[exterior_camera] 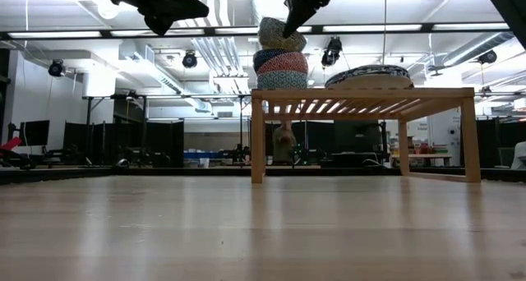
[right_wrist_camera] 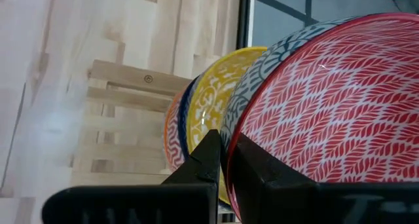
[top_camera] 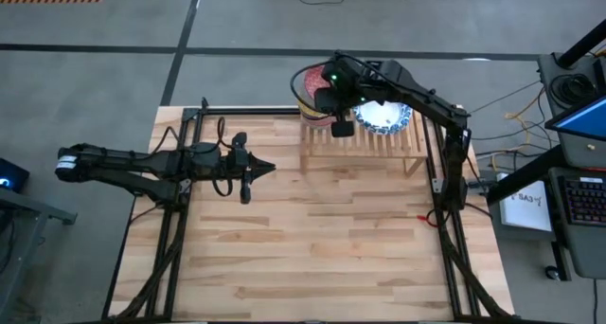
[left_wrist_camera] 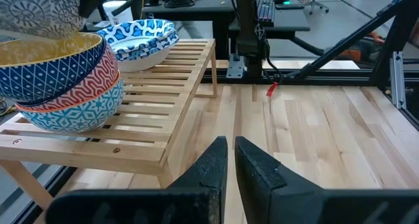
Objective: Place and stack bowls onto a shelf
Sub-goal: Stack the red patterned bowl on top of the yellow patterned bowl on the shelf
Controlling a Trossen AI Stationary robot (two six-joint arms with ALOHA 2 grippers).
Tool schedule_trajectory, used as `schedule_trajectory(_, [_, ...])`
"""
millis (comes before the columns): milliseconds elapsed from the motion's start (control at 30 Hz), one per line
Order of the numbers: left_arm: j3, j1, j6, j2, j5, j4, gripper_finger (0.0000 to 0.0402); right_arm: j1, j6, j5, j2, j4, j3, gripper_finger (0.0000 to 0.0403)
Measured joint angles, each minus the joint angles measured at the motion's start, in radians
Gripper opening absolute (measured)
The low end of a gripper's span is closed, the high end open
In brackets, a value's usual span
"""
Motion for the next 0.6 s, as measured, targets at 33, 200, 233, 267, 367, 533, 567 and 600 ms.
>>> schedule_trajectory(33, [0.0, 0.0, 0.0, 0.0, 0.0, 0.0, 0.0013, 0.0, 0.001, 0.0, 0.0, 0.0, -0.003, 0.0013])
schedule_trajectory(200, [0.0, 0.0, -0.003, 0.0, 0.0, 0.0, 0.0013, 0.0, 0.008, 0.0, 0.0, 0.0, -0.029, 0.0016])
schedule_trajectory(233, [0.0, 0.0, -0.003, 0.0, 0.0, 0.0, 0.0013, 0.0, 0.014, 0.0, 0.0, 0.001, -0.036, 0.002])
schedule_trajectory(267, [0.0, 0.0, -0.003, 0.0, 0.0, -0.001, 0.0013, 0.0, 0.02, 0.0, 0.0, 0.001, -0.043, 0.0026])
schedule_trajectory(367, [0.0, 0.0, -0.003, 0.0, 0.0, 0.0, 0.0013, 0.0, 0.031, -0.001, 0.0, 0.007, -0.064, 0.0047])
schedule_trajectory(533, [0.0, 0.0, -0.003, 0.0, 0.0, -0.001, 0.0013, 0.0, 0.046, 0.01, 0.0, 0.01, -0.076, 0.0082])
schedule_trajectory(567, [0.0, 0.0, -0.003, 0.0, 0.0, -0.001, 0.0013, 0.0, 0.046, 0.012, 0.0, 0.009, -0.076, 0.0088])
schedule_trajectory(600, [0.0, 0.0, -0.003, 0.0, 0.0, -0.001, 0.0013, 0.0, 0.047, 0.012, 0.0, 0.009, -0.074, 0.0093])
